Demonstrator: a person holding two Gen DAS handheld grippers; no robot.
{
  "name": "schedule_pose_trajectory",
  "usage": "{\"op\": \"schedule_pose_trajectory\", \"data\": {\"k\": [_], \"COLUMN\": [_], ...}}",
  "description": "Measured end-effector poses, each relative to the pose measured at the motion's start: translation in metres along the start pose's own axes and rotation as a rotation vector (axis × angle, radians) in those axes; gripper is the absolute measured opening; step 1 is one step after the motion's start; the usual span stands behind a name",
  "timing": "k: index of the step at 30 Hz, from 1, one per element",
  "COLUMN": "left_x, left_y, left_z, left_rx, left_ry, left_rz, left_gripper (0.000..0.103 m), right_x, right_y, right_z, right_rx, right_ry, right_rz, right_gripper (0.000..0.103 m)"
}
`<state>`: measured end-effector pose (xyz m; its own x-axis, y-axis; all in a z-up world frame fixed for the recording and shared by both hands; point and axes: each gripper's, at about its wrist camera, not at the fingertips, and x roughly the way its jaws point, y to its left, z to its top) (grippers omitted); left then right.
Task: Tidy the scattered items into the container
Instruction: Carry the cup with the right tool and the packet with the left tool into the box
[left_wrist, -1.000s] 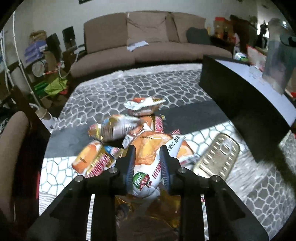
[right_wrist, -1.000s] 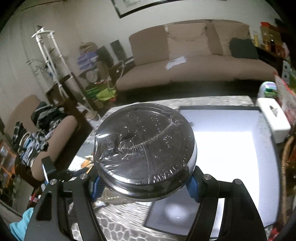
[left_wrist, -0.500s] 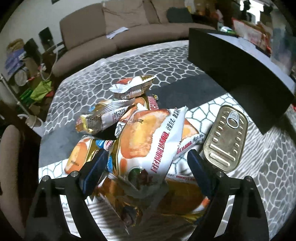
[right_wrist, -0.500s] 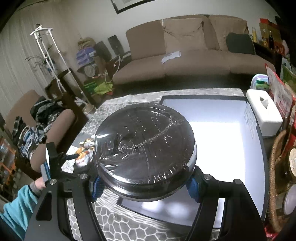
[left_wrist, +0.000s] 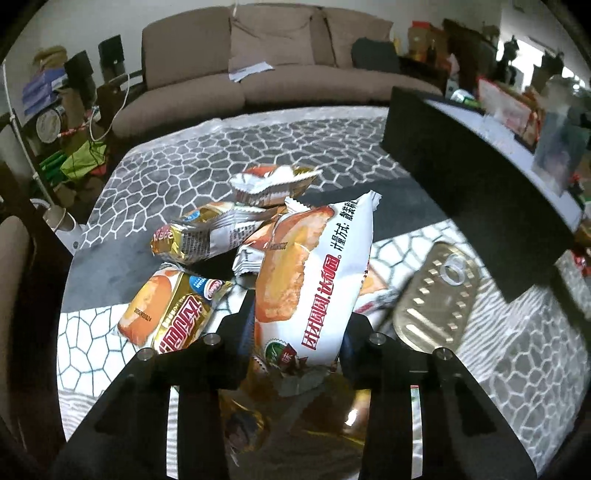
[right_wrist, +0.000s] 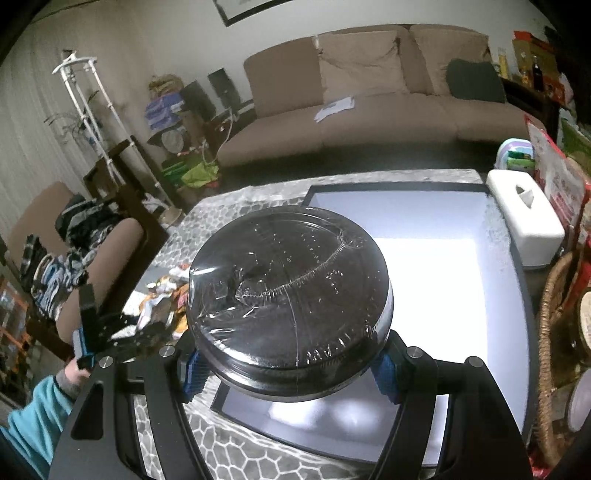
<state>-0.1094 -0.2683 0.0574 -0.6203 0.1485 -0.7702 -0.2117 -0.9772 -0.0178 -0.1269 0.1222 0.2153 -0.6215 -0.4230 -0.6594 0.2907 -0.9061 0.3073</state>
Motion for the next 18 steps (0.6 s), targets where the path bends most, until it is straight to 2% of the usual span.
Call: {"op": "schedule_pose_trajectory", "data": {"k": [6,11,15,18], "left_x": [-0.043,-0.069,-0.058,-0.032], "left_y": [-0.020,-0.072,-0.128,-0.166], "left_z": [0.017,0.068,0.120,0.150], "left_rx": [-0.030,0.000,-0.019,-0.015], "left_ry": [-0.080,-0.146,-0.146,-0.109], "left_rz": [-0.058,-0.141,-0.244,-0.287], "left_gripper": [0.036,0.036,0.036,0.036], "right_x": [0.000,0.039,0.077,0.100], "right_y": [-0.040,-0.073,-0.107,-0.131], "right_z": [0.028,0.046,0.050,0.053], "right_rx": [0.050,0.041,0.044,0.074], "right_ry": [-0.021,0.015,0.096,0.179], "right_rz": [-0.095,-0.233,-0.281,-0.252], "right_gripper": [0.073,0.073,0.073,0.073]}}
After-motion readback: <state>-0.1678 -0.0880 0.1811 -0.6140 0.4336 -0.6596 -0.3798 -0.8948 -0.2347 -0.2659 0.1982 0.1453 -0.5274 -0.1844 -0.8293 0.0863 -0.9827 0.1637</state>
